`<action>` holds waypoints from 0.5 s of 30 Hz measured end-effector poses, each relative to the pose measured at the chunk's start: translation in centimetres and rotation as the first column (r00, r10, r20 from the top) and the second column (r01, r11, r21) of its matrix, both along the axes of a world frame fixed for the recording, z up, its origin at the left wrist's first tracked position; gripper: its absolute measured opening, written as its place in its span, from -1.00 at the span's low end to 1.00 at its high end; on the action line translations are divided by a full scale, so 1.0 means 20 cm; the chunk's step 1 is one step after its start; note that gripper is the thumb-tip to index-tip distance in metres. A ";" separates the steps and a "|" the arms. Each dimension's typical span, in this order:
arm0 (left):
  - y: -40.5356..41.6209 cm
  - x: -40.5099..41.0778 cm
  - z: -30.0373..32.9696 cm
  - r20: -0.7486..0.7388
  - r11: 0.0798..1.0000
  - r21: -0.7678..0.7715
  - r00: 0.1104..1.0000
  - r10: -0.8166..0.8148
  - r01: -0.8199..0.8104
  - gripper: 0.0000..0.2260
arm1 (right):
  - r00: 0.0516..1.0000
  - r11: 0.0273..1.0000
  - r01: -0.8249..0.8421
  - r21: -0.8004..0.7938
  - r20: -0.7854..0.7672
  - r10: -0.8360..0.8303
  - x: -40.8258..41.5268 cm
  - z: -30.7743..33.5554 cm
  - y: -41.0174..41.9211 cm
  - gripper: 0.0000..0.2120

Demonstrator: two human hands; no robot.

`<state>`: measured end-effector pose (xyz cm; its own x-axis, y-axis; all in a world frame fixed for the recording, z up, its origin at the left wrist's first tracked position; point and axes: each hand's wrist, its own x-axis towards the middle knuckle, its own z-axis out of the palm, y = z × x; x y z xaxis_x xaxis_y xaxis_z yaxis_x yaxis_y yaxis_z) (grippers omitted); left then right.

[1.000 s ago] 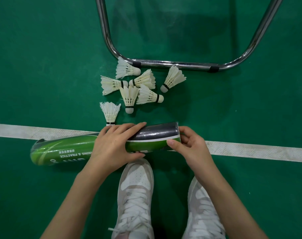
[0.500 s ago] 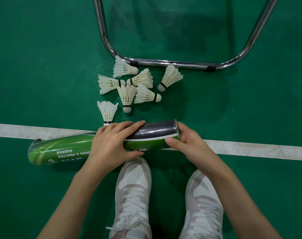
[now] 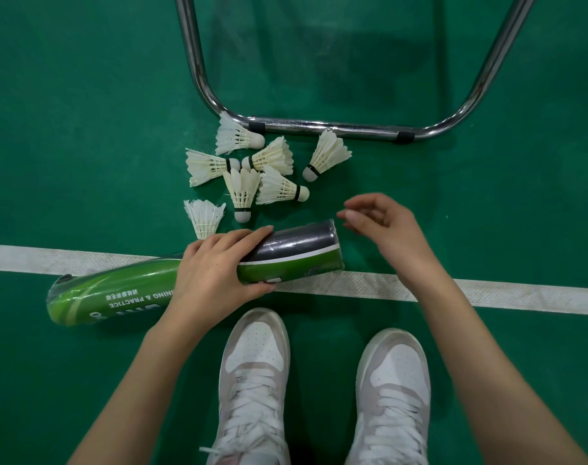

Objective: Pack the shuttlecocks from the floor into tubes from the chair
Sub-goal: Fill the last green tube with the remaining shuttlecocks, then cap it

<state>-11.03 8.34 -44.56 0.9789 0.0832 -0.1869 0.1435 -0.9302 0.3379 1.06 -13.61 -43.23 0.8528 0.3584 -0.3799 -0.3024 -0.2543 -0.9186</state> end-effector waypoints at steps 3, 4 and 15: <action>-0.01 0.00 0.00 -0.010 1.000 0.003 1.000 0.003 -0.003 -0.27 | 0.987 0.988 0.032 -0.151 0.163 -0.007 0.12 -0.09 0.05 -0.78; -0.01 0.00 0.00 -0.016 1.000 0.001 1.000 0.006 -0.006 -0.27 | 0.975 0.979 0.037 -0.198 0.221 0.008 0.16 -0.11 0.07 -0.72; -0.01 0.01 0.00 -0.042 1.000 -0.008 0.999 0.010 -0.010 -0.26 | 0.959 0.938 -0.008 -0.345 0.265 0.106 0.42 -0.28 0.17 -0.49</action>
<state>-10.75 8.18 -44.50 0.9692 0.0914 -0.2287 0.1673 -0.9258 0.3390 9.42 -10.20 -48.74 0.9227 0.3015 -0.2401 -0.0260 -0.5726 -0.8194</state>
